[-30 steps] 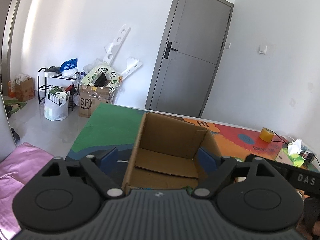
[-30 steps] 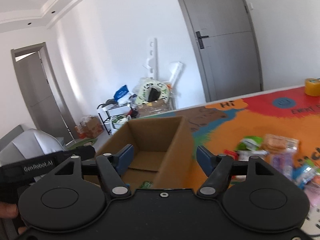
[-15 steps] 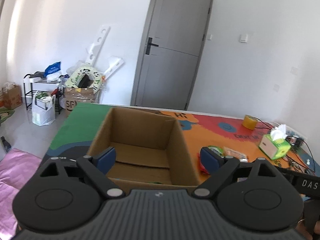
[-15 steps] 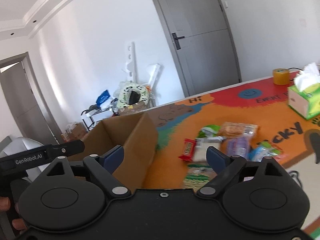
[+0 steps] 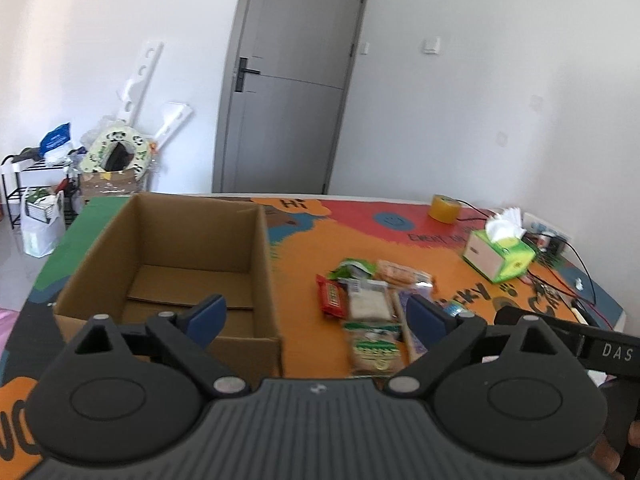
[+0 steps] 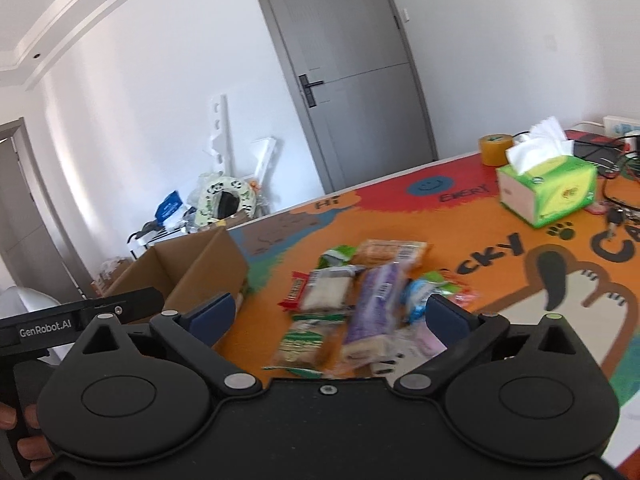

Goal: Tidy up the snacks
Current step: 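Move both open grippers back over the snack pile, then grasp clear bread packet with left gripper while right grasps pink packet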

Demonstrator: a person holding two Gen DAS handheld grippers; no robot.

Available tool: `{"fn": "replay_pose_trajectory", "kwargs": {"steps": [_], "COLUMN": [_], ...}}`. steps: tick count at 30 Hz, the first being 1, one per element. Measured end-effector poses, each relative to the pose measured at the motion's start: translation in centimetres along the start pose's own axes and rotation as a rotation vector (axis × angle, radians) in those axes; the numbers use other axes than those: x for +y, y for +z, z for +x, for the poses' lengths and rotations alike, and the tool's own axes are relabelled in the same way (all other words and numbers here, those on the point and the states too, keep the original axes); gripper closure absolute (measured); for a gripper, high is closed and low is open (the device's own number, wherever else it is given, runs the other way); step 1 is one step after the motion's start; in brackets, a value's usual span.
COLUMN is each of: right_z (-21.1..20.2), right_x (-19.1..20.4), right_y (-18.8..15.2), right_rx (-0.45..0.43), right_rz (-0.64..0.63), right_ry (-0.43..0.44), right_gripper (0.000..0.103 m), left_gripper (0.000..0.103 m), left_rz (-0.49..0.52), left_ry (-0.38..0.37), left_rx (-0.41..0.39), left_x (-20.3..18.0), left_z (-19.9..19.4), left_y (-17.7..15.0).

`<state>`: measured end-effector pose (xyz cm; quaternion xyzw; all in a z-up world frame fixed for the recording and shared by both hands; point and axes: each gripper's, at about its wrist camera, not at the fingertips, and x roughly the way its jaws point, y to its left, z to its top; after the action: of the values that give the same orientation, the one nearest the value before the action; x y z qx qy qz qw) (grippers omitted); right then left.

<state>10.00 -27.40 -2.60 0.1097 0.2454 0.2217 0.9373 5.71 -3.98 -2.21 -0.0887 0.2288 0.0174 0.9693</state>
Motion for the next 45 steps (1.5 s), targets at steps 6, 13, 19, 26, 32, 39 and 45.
{"fn": "replay_pose_trajectory", "kwargs": {"steps": [6, 13, 19, 26, 32, 39, 45], "right_z": [-0.8, -1.0, -0.4, 0.6, 1.3, 1.7, 1.1], "right_x": [-1.9, -4.2, -6.0, -7.4, -8.1, -9.2, -10.6], "right_y": [-0.6, -1.5, -2.4, -3.4, -4.2, -4.4, -4.5], "right_rx": [0.001, 0.013, 0.032, 0.067, 0.086, 0.094, 0.09], "right_rz": [0.008, 0.035, 0.053, 0.071, 0.08, 0.087, 0.11], "right_ry": [-0.037, -0.08, -0.11, -0.127, -0.127, -0.156, -0.18], "right_gripper": [0.0, 0.0, 0.0, 0.0, 0.0, 0.001, 0.001], "left_gripper": [0.003, 0.001, 0.001, 0.002, 0.009, 0.012, 0.015], "left_rz": [0.021, 0.055, 0.09, 0.084, 0.094, 0.084, 0.114], "left_ry": [-0.037, -0.084, -0.13, -0.132, -0.154, -0.187, -0.207], "left_rx": [0.015, 0.048, 0.071, 0.135, 0.161, 0.207, 0.237], "left_x": [-1.9, -4.0, -5.6, -6.4, -6.9, -8.1, -9.4], "left_z": [0.7, 1.8, 3.0, 5.4, 6.9, 8.7, 9.7], "left_y": [-0.4, -1.2, -2.4, -3.8, -4.8, -5.8, -6.8]}}
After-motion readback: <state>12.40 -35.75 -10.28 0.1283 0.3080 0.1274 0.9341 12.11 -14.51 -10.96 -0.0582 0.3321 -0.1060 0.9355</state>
